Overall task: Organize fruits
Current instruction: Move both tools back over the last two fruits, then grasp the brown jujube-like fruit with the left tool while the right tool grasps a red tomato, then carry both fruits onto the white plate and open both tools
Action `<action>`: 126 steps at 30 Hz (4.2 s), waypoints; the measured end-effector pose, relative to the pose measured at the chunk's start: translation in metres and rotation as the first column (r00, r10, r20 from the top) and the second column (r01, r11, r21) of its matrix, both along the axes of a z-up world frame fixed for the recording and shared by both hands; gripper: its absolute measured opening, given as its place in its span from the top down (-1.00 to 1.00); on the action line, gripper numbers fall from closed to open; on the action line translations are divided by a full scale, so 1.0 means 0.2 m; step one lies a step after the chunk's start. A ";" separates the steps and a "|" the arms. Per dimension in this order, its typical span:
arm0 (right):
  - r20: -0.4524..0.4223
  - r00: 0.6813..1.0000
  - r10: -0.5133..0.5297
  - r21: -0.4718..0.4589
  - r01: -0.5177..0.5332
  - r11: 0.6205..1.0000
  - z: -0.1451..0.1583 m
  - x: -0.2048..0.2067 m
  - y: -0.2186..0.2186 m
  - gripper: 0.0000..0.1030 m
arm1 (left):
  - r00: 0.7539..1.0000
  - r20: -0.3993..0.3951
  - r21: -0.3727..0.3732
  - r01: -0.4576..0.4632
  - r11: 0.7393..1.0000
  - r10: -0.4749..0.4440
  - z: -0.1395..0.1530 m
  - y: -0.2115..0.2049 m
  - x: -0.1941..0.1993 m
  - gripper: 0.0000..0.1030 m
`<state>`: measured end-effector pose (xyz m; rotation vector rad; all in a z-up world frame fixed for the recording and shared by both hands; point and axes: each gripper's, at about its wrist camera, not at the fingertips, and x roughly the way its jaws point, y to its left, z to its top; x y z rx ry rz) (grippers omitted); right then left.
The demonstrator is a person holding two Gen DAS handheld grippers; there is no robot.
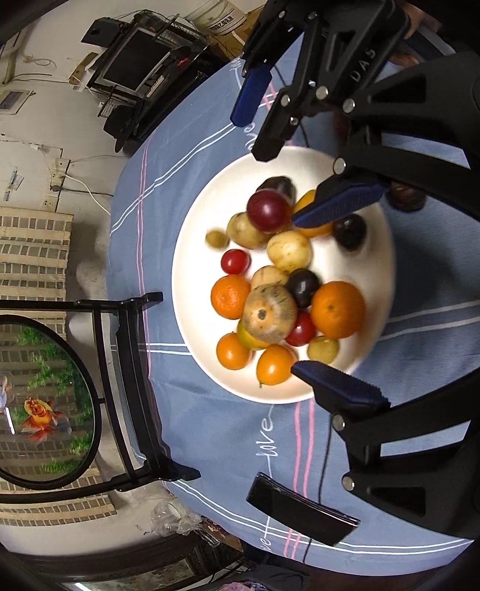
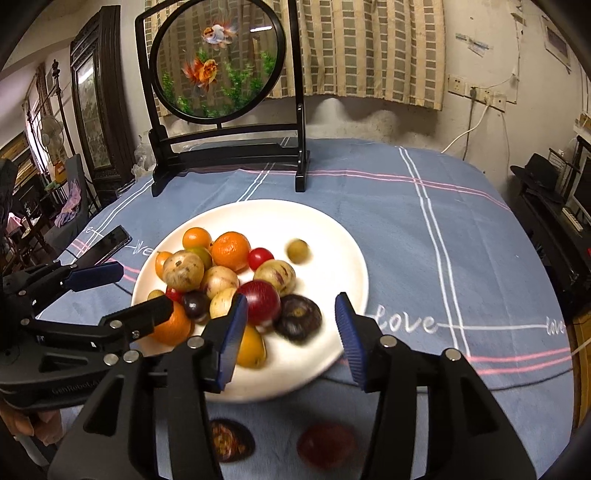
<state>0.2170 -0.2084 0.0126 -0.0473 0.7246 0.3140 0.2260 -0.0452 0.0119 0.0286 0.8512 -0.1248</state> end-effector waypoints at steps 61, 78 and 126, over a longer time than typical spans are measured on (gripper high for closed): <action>-0.174 0.982 -0.071 -0.045 0.064 0.997 -0.35 -0.36 -0.21 -0.16 | 0.994 -0.092 0.004 0.055 0.998 -0.054 -0.35 -0.16 -0.35 0.17; -0.174 0.979 -0.107 -0.103 0.090 0.991 -0.39 -0.20 -0.12 0.17 | 0.992 -0.114 -0.056 0.054 0.997 -0.060 -0.39 -0.09 -0.33 0.17; 0.002 0.999 0.033 -0.057 -0.033 0.998 -0.03 0.15 0.06 0.17 | 1.000 -0.027 -0.024 0.005 1.000 -0.005 -0.07 -0.06 0.25 0.17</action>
